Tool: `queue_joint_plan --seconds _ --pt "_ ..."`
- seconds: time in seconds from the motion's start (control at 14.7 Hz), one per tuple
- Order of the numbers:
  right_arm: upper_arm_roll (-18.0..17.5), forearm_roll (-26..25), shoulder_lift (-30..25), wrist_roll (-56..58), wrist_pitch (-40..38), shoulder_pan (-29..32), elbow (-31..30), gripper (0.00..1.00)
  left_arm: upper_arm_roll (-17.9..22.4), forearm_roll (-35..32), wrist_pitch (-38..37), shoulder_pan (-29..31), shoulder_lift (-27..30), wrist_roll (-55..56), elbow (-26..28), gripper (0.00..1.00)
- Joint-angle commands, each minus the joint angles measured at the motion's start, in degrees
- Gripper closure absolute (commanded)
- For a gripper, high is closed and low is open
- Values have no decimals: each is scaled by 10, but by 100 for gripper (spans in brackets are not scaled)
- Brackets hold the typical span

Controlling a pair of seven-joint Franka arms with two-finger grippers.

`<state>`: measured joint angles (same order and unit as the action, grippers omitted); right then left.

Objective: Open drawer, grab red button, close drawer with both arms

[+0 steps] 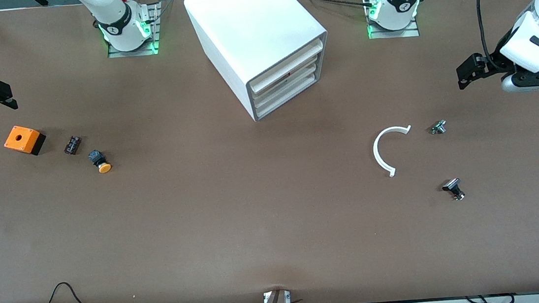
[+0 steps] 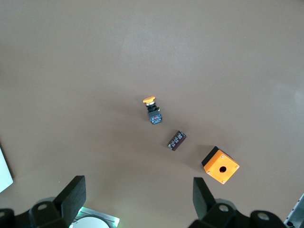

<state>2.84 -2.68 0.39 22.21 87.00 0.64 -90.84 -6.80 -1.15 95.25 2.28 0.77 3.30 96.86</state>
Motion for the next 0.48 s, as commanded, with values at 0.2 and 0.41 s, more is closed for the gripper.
queue_joint_plan --seconds 0.2,0.41 --pt "0 8 -6 -9 4 3 -8 0 -1 -4 -23 3 -11 -13 -22 0" --pt "1 8 -5 -9 6 3 -7 0 -1 -4 -24 3 -12 -13 -21 0"
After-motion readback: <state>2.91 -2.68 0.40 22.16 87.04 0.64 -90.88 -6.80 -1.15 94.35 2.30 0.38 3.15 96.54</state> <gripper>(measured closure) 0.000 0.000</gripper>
